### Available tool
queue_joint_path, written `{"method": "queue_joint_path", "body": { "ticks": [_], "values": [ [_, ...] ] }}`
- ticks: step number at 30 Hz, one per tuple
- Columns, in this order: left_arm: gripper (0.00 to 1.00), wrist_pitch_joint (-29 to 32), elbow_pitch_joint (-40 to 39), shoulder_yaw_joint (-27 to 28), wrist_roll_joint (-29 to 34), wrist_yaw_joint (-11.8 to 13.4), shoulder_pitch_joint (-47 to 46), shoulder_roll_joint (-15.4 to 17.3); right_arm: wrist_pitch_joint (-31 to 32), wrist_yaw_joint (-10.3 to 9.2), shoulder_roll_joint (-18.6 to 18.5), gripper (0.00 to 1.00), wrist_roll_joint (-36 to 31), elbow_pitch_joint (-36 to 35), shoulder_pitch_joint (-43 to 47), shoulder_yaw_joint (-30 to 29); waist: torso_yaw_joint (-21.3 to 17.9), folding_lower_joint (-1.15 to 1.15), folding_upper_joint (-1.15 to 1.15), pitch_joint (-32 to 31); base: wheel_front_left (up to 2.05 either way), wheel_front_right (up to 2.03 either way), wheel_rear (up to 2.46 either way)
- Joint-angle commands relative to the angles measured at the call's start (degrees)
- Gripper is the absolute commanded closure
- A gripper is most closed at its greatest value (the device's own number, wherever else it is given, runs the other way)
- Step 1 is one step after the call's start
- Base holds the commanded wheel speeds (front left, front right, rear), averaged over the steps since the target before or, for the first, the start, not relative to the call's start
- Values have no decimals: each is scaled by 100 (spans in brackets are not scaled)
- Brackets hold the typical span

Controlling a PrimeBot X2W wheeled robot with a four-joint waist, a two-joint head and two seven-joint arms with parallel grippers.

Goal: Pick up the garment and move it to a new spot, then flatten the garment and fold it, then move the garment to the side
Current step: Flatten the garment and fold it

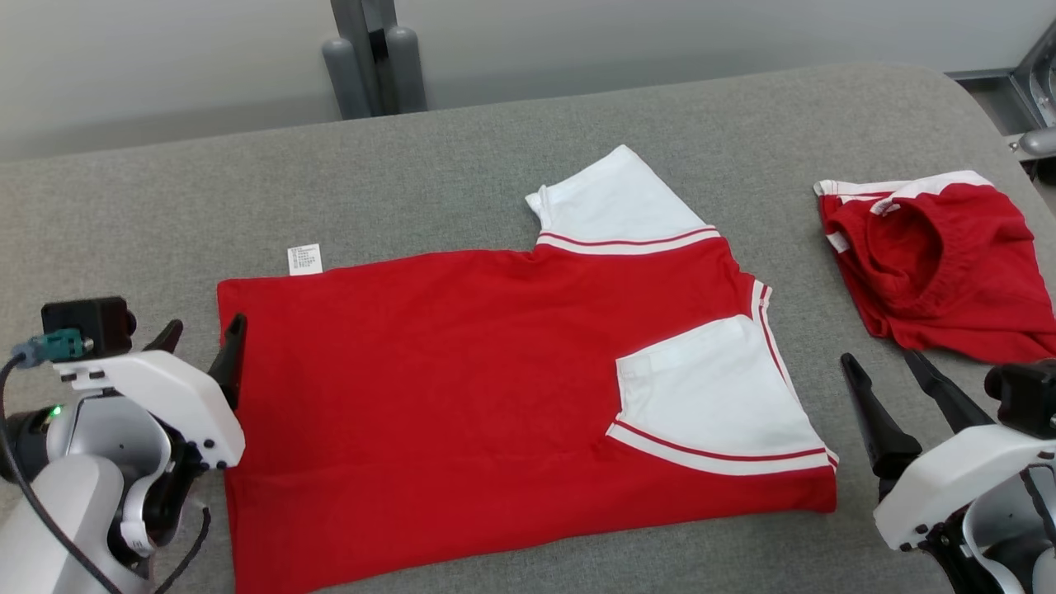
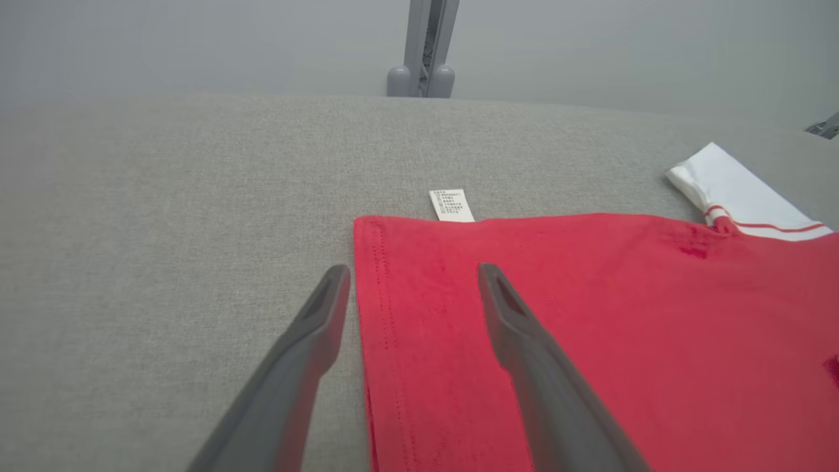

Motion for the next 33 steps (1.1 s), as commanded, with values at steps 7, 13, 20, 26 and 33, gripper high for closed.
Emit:
{"method": "queue_joint_path", "body": {
  "ticks": [7,13,20,26,33],
  "values": [
    [0,74,1130,-91,151,-116,-1057,-83,81,0,-30,0,-33,-122,-353,313,-173,0,0,493,0,0,0],
    [0,7,1834,-172,240,-218,-1543,-137,43,0,-29,0,5,-94,-480,473,-259,0,0,704,0,0,0],
    [0,-109,2321,-229,262,-398,-1796,-134,9,0,-30,0,2,-59,-536,500,-289,0,0,796,0,0,0],
    [18,-245,2664,-283,269,-534,-1936,-149,34,0,-36,0,0,-45,-592,541,-312,0,0,812,0,0,0],
    [44,-290,2904,-374,315,-606,-2097,-195,91,0,-122,0,14,-71,-722,642,-346,0,0,856,0,0,0]
  ]
}}
